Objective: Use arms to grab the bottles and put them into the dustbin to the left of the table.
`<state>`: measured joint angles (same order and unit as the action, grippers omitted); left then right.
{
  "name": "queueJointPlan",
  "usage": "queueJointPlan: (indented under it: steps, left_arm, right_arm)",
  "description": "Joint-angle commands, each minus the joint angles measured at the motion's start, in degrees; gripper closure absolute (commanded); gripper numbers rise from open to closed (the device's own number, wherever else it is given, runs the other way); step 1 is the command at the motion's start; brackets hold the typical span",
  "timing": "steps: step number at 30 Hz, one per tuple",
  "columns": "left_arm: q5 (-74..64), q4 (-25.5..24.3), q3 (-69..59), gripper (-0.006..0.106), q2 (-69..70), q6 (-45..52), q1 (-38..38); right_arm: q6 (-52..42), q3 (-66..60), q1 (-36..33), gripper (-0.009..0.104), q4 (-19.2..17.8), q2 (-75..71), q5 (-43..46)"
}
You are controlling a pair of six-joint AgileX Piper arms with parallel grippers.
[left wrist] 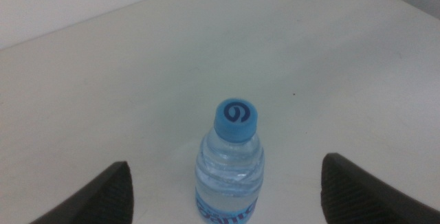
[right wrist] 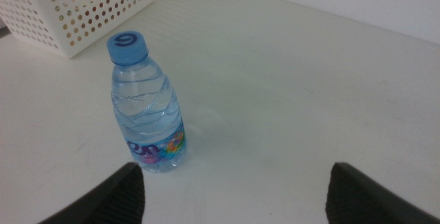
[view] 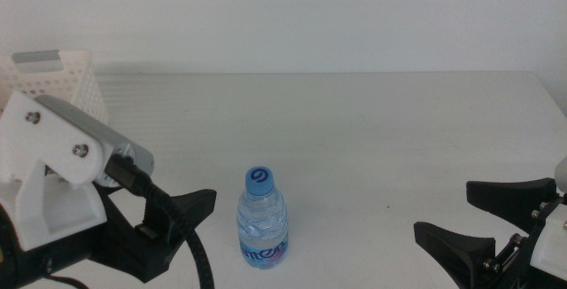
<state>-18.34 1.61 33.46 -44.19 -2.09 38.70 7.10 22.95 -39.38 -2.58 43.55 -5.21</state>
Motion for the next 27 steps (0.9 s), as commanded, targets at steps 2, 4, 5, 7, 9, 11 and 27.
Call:
queueJointPlan:
  steps: [2,4,5,7,9,11,27]
  left_arm:
    - [5.72,-0.12,1.61,0.012,0.07,-0.73,0.46]
    - [5.81,-0.12,1.20,0.012,0.07,-0.73,0.46]
    - [6.21,-0.17,0.66,0.012,0.07,-0.73,0.46]
    - [8.40,-1.24,-1.20,0.012,0.07,-0.43,0.46]
    - [12.09,-1.61,-4.18,0.012,0.14,-0.49,0.46]
    - [19.10,-0.87,-8.25,0.012,0.14,-0.91,0.46]
    - [57.29,-0.58,-31.85,0.012,-0.08,-0.93,0.46]
  right_arm:
    - [-0.50,2.23,0.18,0.024,-0.75,-0.36,3.83]
    - [-0.39,2.23,0.18,0.024,-0.75,-0.36,3.83]
    - [-0.39,2.23,0.18,0.024,-0.75,-0.36,3.83]
    - [-0.39,2.23,0.18,0.024,-0.75,-0.36,3.83]
    - [-0.39,2.23,0.18,0.024,-0.75,-0.36,3.83]
    - [-0.39,2.23,0.18,0.024,-0.75,-0.36,3.83]
    - [-0.39,2.23,0.18,0.024,-0.75,-0.36,3.83]
